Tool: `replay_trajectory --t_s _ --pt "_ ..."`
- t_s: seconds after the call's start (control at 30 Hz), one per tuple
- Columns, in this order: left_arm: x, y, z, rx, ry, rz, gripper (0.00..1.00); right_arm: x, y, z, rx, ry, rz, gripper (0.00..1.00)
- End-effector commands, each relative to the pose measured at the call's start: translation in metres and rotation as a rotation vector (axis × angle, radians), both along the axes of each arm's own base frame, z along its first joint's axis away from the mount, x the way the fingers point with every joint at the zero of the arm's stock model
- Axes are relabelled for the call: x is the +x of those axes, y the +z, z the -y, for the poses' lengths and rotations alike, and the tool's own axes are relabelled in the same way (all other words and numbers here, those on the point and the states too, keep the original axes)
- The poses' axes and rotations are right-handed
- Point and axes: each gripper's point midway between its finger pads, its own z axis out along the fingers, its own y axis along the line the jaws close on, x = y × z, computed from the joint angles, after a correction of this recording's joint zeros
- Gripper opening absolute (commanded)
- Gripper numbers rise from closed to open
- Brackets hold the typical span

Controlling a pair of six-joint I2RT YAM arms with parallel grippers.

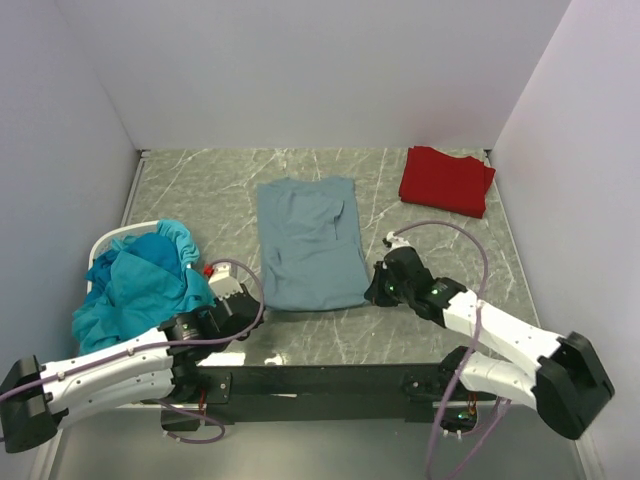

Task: Fold and stack the t-shirts
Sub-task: Fold the tshirt

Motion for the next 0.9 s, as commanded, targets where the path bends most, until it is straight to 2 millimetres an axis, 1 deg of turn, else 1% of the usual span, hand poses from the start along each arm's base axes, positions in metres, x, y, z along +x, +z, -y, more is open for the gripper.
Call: replay_trajectory --t_s 0.0,0.03,0.07,0.1,0.13,0.17,0.23,0.27,0.3,0.33,0.37,0.4,0.43,0.47,0.5,0.57,0.6,0.7,0.73,0.77,0.8,0.83,0.87 --pt "-0.009 0.016 0.002 -0.001 -0.045 0.01 0.0 -0.01 0.015 0.009 -0.03 -0.038 0.032 0.0" --pt "-0.01 0.02 0.003 -0.007 -0.055 0.017 0.0 -0.015 0.017 0.013 -0.047 -0.04 0.028 0.0" --pt "-0.01 0.028 0.004 -0.028 -0.058 0.034 0.0 -0.014 0.026 0.018 -0.046 -0.058 0.061 0.0" --pt "-0.011 0.032 0.006 -0.035 -0.069 0.044 0.0 -0.013 0.035 0.02 -0.04 -0.074 0.078 0.0" --pt "-0.01 0.036 0.005 -0.027 -0.07 0.059 0.0 -0.018 0.041 0.026 -0.044 -0.081 0.087 0.0" --pt "-0.009 0.045 0.007 -0.032 -0.076 0.075 0.0 -0.018 0.047 0.029 -0.045 -0.094 0.103 0.0" --pt "-0.006 0.054 0.007 -0.012 -0.086 0.105 0.0 -0.02 0.062 0.035 -0.029 -0.105 0.134 0.0" --pt "-0.003 0.065 0.012 -0.029 -0.091 0.128 0.0 -0.019 0.068 0.037 -0.025 -0.114 0.147 0.0" --pt "-0.001 0.07 0.015 -0.022 -0.107 0.148 0.0 -0.017 0.078 0.038 -0.017 -0.123 0.17 0.0" --pt "0.001 0.076 0.018 -0.03 -0.117 0.165 0.0 -0.017 0.084 0.04 -0.013 -0.128 0.188 0.0" --pt "0.004 0.087 0.025 -0.055 -0.124 0.19 0.0 -0.015 0.09 0.039 -0.003 -0.125 0.202 0.0" --pt "0.006 0.09 0.026 -0.044 -0.132 0.207 0.0 -0.011 0.106 0.039 0.003 -0.132 0.236 0.0" --pt "0.008 0.095 0.028 -0.045 -0.134 0.219 0.0 -0.006 0.111 0.047 -0.03 -0.169 0.251 0.0" --pt "0.011 0.101 0.03 -0.045 -0.134 0.232 0.0 -0.003 0.12 0.047 -0.026 -0.175 0.271 0.0" --pt "0.014 0.108 0.033 -0.044 -0.139 0.257 0.0 0.002 0.139 0.046 -0.011 -0.171 0.311 0.0" --pt "0.02 0.118 0.037 -0.045 -0.132 0.291 0.0 0.01 0.155 0.042 0.0 -0.174 0.344 0.0" --pt "0.025 0.128 0.04 -0.047 -0.131 0.328 0.0 0.014 0.169 0.041 0.008 -0.171 0.372 0.0" --pt "0.035 0.138 0.045 -0.024 -0.126 0.369 0.0 0.032 0.183 0.036 0.003 -0.177 0.401 0.0" --pt "0.039 0.144 0.047 -0.031 -0.121 0.385 0.0 0.04 0.179 0.03 -0.008 -0.165 0.389 0.0" --pt "0.047 0.144 0.046 -0.023 -0.1 0.392 0.0 0.045 0.178 0.028 -0.009 -0.156 0.381 0.0" --pt "0.051 0.143 0.049 -0.025 -0.126 0.392 0.0 0.053 0.181 0.028 -0.015 -0.16 0.385 0.0" --pt "0.058 0.144 0.053 -0.042 -0.127 0.399 0.0 0.062 0.175 0.024 -0.026 -0.154 0.372 0.0" --pt "0.07 0.142 0.047 -0.046 -0.103 0.396 0.0 0.067 0.175 0.021 -0.02 -0.145 0.368 0.0"
